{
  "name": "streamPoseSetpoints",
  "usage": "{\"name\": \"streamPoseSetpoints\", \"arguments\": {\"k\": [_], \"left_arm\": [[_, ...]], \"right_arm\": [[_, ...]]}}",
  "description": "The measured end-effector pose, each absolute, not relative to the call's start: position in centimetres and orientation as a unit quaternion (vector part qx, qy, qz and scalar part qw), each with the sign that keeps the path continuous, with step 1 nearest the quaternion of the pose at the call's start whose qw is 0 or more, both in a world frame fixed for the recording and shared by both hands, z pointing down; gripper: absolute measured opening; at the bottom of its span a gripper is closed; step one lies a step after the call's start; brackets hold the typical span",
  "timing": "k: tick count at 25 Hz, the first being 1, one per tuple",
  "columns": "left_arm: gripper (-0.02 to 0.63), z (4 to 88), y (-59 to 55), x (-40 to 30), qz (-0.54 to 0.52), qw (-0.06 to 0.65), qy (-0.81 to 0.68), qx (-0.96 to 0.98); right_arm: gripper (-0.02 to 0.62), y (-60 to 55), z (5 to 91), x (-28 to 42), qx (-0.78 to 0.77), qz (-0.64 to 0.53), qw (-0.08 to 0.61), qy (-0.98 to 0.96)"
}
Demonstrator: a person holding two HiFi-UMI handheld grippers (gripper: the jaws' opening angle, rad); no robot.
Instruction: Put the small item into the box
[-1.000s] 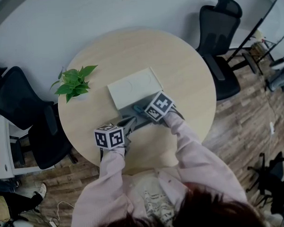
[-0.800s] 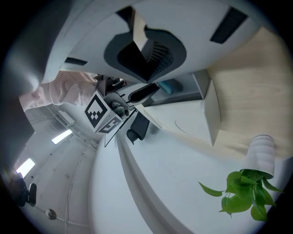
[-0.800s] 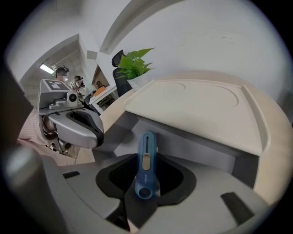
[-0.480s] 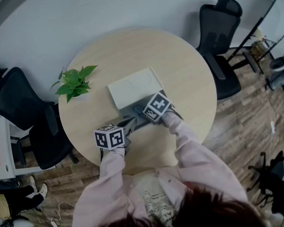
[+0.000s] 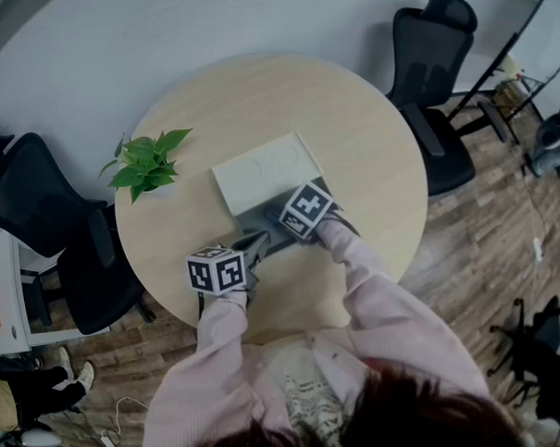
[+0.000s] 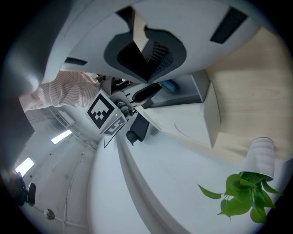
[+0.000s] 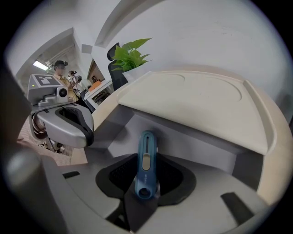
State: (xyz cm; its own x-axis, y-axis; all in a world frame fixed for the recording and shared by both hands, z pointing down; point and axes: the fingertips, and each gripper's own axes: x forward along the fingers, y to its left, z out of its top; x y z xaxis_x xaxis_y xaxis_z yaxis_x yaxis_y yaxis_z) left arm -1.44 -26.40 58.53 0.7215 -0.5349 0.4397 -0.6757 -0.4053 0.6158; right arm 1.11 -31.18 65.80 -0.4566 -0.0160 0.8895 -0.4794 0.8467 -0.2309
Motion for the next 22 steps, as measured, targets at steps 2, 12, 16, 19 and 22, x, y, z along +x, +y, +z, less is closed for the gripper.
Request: {"name": "streamPoseSetpoints", "arguments": {"k": [2, 12, 16, 19, 22], "left_arm": [[0.009, 58.54, -26.43, -1.5, 0.086, 0.407, -0.364, 0.833], [0.009, 58.58, -26.51, -1.71, 0.086, 0.408, -0.366, 0.832], [0.009, 58.6, -26.34, -1.56, 0.087, 0.407, -0.366, 0.832], [0.009, 58.59, -26.32, -1.43, 0.088, 0.407, -0.365, 0.832], [0.009, 58.57, -26.19, -1.24, 0.088, 0.408, -0.364, 0.833]], "right_arm": [[0.126, -31.2, 65.88, 1.12, 0.151, 0.23, 0.502, -0.82], [0.127, -31.28, 66.09, 1.07, 0.161, 0.2, 0.521, -0.814], [0.127, -31.27, 65.82, 0.59, 0.165, 0.181, 0.521, -0.818], [0.127, -31.29, 66.0, 0.82, 0.172, 0.177, 0.528, -0.812], [0.127, -31.17, 66.04, 1.17, 0.179, 0.173, 0.535, -0.807]]}}
